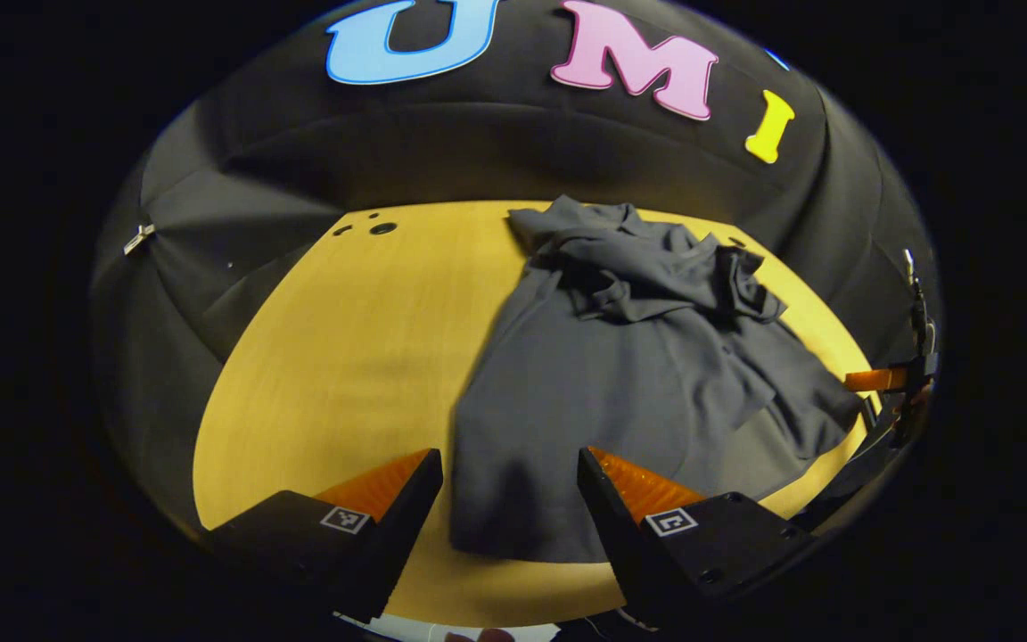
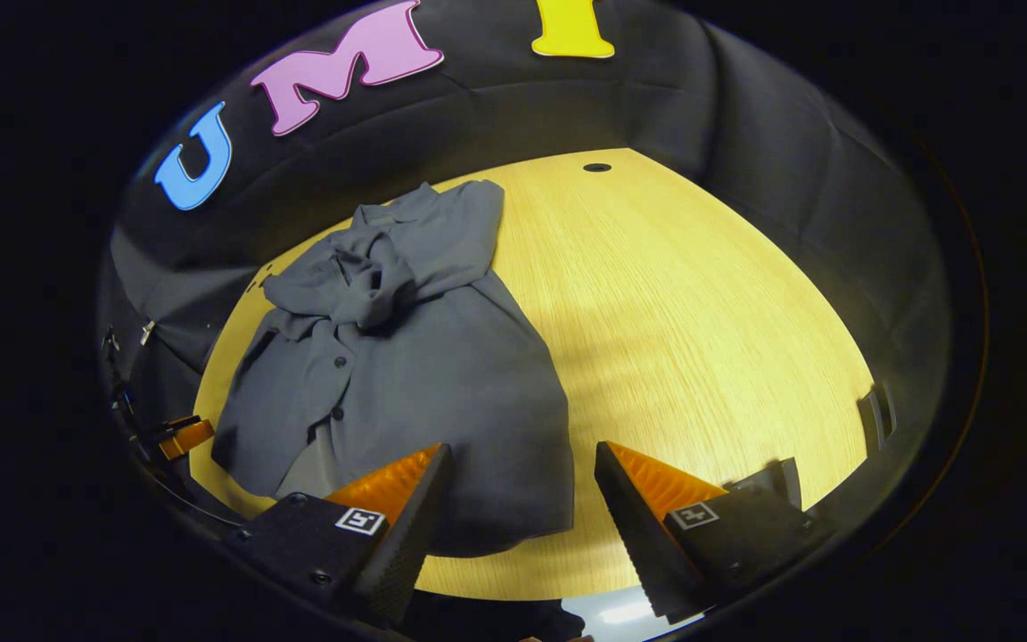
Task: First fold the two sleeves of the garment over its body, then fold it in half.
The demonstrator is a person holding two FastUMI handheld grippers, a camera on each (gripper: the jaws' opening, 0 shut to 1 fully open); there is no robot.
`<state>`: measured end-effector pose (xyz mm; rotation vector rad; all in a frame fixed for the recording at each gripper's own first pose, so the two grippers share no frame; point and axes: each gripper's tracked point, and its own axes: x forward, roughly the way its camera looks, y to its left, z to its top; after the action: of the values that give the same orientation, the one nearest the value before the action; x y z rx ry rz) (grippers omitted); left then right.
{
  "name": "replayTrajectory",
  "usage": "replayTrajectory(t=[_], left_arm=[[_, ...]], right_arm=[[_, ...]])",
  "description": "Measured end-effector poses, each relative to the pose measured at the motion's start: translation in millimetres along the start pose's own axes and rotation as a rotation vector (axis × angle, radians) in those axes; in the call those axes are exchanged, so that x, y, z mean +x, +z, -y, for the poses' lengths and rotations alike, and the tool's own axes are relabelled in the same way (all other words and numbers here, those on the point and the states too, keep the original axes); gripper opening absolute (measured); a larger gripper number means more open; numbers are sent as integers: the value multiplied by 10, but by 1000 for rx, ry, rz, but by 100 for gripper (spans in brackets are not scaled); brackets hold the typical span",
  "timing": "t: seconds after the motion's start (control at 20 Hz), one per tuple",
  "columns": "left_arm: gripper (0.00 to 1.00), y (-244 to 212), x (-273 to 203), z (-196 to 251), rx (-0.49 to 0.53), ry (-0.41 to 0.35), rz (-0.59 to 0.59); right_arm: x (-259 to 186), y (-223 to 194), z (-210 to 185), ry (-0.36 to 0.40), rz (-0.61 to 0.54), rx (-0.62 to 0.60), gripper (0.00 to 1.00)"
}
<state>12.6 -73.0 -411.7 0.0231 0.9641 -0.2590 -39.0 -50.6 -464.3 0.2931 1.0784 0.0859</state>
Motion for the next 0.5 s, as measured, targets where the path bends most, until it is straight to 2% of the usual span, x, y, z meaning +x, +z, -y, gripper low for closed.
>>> replayTrajectory(t=[0.25,0.35,0.4,0.45,0.5], left_arm=[[96,-321,145,-136,5,33,-97],[96,-370,162,-114,9,23,-115],[92,-371,186,-98,20,18,-120],[96,-362,201,-92,31,15,-117],[96,-356,215,-75,40,11,-120]], right_arm=[[88,-117,23,-17,-27,19,99],[131,-130,1,-23,-29,11,99],[163,-148,-16,-25,-33,0,99],[198,-168,-26,-30,-39,-14,99],[224,-188,-36,-31,-47,-28,99]])
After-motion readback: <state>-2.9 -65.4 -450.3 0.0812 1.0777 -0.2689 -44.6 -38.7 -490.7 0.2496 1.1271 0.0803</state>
